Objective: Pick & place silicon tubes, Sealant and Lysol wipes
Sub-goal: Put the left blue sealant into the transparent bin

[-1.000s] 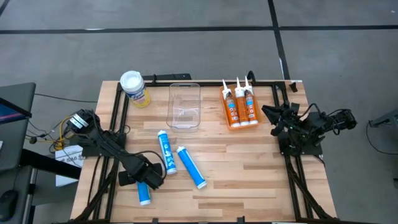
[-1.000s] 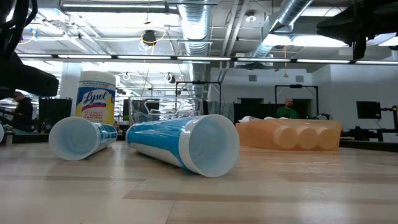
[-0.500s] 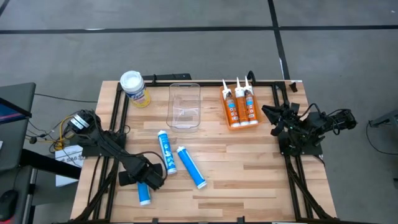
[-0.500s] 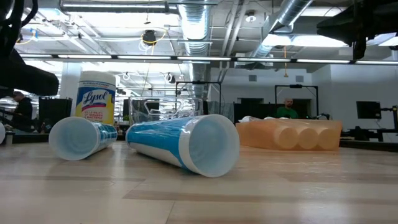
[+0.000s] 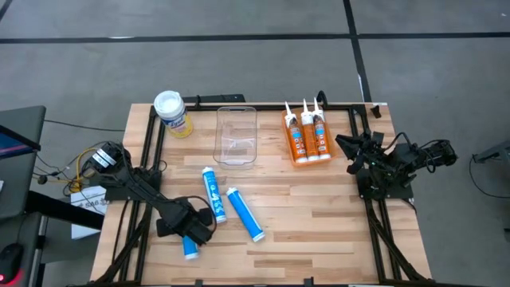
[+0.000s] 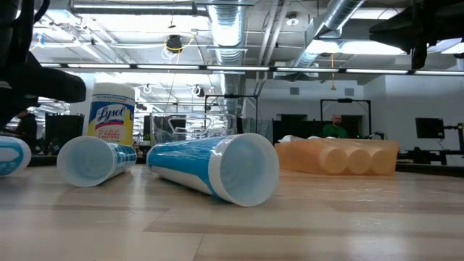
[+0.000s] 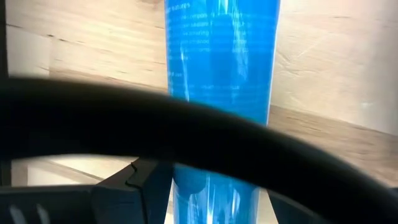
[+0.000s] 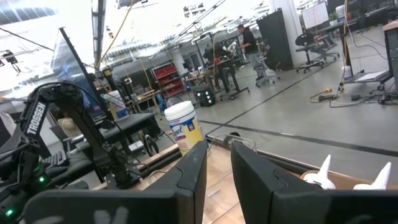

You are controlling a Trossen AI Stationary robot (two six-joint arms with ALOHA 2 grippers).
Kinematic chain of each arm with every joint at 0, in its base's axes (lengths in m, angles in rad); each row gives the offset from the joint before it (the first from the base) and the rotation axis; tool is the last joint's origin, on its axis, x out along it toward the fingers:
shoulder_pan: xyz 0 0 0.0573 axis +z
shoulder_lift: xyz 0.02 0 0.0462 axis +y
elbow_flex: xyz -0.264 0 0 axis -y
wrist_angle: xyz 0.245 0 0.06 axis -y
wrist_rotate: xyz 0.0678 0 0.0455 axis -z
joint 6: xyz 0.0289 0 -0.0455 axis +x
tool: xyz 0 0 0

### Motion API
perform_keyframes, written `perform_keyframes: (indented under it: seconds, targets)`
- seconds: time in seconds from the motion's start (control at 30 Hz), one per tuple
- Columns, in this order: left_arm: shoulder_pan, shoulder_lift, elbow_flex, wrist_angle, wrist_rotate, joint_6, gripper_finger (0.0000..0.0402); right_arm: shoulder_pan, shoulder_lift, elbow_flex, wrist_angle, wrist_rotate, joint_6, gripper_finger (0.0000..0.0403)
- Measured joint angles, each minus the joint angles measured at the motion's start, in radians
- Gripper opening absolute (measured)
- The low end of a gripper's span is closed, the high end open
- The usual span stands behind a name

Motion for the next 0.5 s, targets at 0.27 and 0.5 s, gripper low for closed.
perform_keyframes:
  seconds: [0.27,0.5]
  targets:
    - [0.002,0.002,0.039,-0.033,-0.080,-0.006,0.0200,0.000,0.000,0.000,0.005,0.002,0.000,0.0066]
    - [0.000,0.002,0.044,-0.063,-0.069,0.010,0.0200,0.000,0.000,0.000,0.007,0.002,0.000,0.0066]
